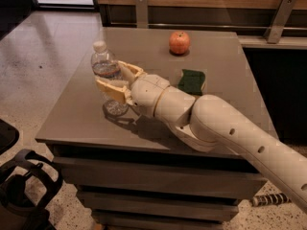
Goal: Place water bottle upright
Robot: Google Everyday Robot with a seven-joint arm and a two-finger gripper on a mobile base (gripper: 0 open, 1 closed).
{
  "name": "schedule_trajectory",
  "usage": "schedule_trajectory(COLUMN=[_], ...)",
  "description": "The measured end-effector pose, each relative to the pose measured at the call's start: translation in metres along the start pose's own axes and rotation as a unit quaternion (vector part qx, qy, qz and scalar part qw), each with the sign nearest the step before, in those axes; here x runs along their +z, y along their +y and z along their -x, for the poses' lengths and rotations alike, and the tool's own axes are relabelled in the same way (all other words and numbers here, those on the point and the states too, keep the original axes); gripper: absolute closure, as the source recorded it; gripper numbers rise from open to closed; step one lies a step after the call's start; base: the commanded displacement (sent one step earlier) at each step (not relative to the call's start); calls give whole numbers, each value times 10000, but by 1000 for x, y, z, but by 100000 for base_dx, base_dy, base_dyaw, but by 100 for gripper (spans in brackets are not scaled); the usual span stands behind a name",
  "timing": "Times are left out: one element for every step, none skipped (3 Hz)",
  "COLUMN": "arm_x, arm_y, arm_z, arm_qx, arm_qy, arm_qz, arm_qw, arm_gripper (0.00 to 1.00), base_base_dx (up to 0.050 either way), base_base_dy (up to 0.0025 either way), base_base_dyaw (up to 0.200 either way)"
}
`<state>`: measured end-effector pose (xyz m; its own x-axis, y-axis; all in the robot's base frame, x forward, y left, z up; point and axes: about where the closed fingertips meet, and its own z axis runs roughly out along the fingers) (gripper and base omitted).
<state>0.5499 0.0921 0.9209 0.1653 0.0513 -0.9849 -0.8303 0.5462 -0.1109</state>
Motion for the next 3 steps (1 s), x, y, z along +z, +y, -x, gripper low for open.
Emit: schedule_trajectory(arm_x=[1,2,4], arm_y=[1,3,5], arm_z=[1,1,2], arm_qx=[-3,-7,-11], arm_qy=[-3,-6,-10], arm_qz=[15,29,47], arm_qw=[10000,10000,10000], arm_gripper=[35,12,0], base_base_dx=[0,0,0], base_base_dy=[0,0,0], base_base_dyaw=[0,0,0])
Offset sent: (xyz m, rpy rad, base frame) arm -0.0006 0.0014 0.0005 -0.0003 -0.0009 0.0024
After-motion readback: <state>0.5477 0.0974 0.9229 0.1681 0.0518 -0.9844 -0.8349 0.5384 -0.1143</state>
